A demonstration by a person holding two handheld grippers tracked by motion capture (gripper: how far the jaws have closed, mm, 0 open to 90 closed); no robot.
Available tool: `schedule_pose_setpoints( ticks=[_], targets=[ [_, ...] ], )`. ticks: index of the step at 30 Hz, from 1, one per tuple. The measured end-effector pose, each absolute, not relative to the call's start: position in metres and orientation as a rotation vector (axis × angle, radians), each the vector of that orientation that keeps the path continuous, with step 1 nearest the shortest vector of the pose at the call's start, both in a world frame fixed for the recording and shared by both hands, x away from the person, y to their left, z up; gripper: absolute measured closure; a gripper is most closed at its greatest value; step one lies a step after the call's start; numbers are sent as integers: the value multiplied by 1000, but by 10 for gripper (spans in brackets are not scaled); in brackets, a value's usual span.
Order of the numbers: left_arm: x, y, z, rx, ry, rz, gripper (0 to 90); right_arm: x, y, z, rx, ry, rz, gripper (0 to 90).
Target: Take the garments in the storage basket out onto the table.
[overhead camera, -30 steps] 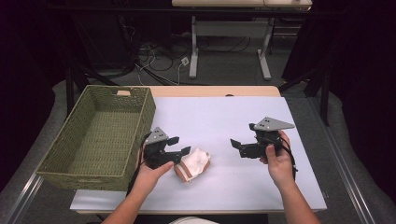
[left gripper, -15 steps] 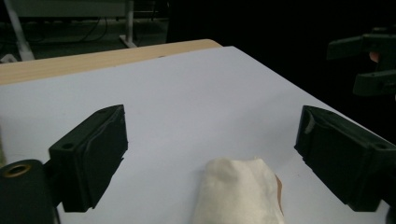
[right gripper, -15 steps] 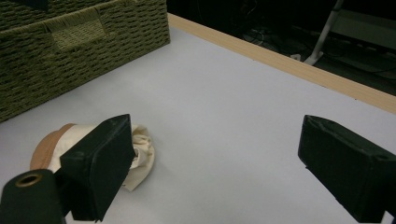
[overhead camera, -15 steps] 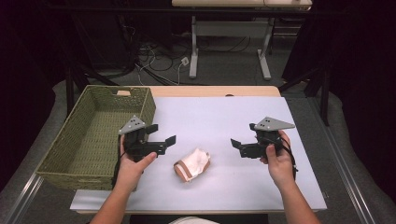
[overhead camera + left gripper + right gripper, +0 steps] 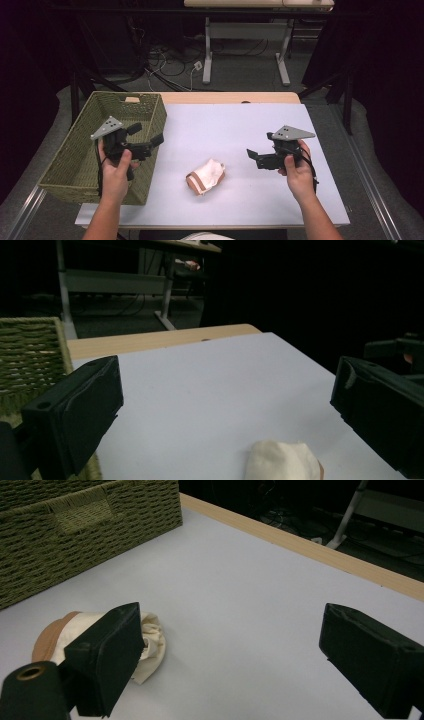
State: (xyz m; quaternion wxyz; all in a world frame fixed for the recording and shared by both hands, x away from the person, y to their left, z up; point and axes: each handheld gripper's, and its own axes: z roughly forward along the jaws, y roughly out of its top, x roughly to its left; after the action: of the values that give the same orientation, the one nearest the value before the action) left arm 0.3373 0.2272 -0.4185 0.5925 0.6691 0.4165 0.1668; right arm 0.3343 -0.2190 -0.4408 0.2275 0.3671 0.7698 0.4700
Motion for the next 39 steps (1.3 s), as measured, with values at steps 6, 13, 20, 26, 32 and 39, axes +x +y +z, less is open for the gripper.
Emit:
schedule_pose_setpoints(
  ticks=[6, 13, 20, 26, 32, 39],
  targets=[
    [336, 249, -413, 1516, 971, 424, 3, 334, -219, -441, 1020, 2122, 1293, 102],
    [338, 267, -414, 1504, 1008, 455, 3, 335, -219, -442, 1019, 2127, 1284, 102],
    [343, 281, -422, 1506, 1057, 477, 4, 336, -219, -443, 1020, 2126, 1288, 102],
    [348, 290, -430, 1505, 1087, 485, 3, 336, -219, -444, 1024, 2130, 1285, 102],
    [353, 295, -439, 1496, 1120, 485, 4, 337, -219, -445, 1035, 2127, 1288, 102],
    [354, 298, -442, 1491, 1132, 486, 4, 337, -219, -445, 1035, 2128, 1287, 102]
  ],
)
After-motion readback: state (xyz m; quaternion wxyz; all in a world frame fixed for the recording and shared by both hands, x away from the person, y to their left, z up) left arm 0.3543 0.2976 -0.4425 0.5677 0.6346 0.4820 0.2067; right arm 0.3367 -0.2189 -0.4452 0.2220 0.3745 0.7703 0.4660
